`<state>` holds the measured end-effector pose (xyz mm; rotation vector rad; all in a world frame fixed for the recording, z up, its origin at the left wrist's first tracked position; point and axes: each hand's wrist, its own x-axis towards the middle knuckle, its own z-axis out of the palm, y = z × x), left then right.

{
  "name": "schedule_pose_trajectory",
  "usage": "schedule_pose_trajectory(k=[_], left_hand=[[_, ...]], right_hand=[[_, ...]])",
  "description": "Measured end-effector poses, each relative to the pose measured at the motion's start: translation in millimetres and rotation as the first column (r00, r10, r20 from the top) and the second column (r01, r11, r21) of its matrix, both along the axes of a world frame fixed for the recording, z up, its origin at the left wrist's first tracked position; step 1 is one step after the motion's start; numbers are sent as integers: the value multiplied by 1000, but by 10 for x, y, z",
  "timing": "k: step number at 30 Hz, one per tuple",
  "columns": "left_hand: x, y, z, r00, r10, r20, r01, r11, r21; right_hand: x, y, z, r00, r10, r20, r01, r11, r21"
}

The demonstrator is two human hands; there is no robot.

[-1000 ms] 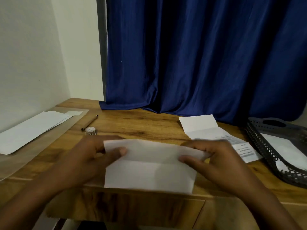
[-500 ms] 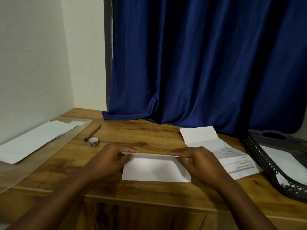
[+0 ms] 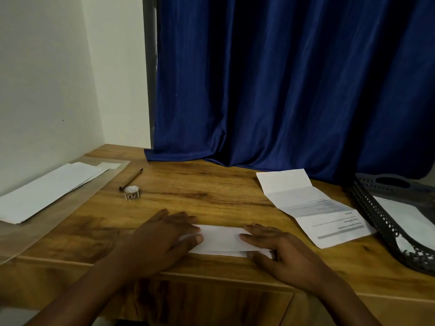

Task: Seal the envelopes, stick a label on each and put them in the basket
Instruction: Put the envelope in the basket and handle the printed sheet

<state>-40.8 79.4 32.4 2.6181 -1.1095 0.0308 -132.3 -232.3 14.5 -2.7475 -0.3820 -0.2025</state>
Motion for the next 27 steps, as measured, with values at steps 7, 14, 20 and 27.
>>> schedule_pose_trajectory(k=[7, 14, 20, 27], left_hand=[[-57, -427, -153, 986, 43, 158, -59, 994, 97], [-67, -578, -459, 991, 30, 127, -49, 987, 154], [-74, -591, -448, 991, 25, 135, -42, 991, 125], [-87, -562, -445, 988, -8, 152, -14, 989, 145]], right_hand=[[-14, 52, 7, 999, -16, -45, 15, 1000, -14], [-34, 111, 18, 996, -74, -39, 72, 996, -48], [105, 610, 46, 988, -114, 100, 119, 992, -43], [192, 896, -146, 993, -106, -54, 105, 994, -27]])
